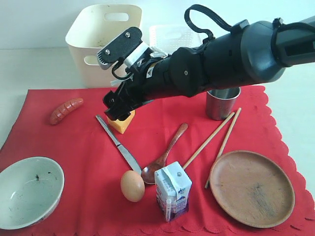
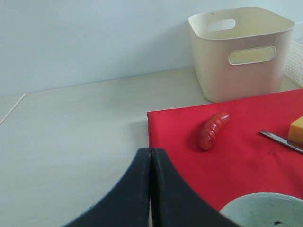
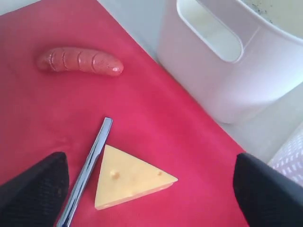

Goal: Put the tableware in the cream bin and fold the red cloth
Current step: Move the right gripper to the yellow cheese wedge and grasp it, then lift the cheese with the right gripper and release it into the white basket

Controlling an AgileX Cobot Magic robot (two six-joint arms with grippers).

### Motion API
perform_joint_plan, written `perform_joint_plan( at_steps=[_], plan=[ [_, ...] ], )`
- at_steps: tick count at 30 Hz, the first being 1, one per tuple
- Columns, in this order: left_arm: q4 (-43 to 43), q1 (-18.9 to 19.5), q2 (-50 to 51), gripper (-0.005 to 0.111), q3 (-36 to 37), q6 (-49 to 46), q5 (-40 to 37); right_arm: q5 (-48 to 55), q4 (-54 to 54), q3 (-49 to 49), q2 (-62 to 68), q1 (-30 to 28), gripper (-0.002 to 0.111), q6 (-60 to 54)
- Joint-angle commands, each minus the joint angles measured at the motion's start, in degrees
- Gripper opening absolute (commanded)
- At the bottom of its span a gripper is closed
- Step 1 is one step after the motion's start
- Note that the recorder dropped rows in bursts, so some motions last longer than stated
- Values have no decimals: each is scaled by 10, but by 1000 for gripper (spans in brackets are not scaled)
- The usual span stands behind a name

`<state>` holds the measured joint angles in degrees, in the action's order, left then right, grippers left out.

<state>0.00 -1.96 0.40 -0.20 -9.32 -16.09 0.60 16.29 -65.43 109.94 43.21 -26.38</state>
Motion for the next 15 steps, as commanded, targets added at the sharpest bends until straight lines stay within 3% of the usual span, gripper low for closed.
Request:
perform_joint_plan(
  at_steps=[1,15],
  plan=[
    [0,1,-4,0,2,3,3,-9,-36,1,1,0,89,-6],
    [0,1,-4,0,2,3,3,-19,-39,-32,71,0,89,-6]
  ],
)
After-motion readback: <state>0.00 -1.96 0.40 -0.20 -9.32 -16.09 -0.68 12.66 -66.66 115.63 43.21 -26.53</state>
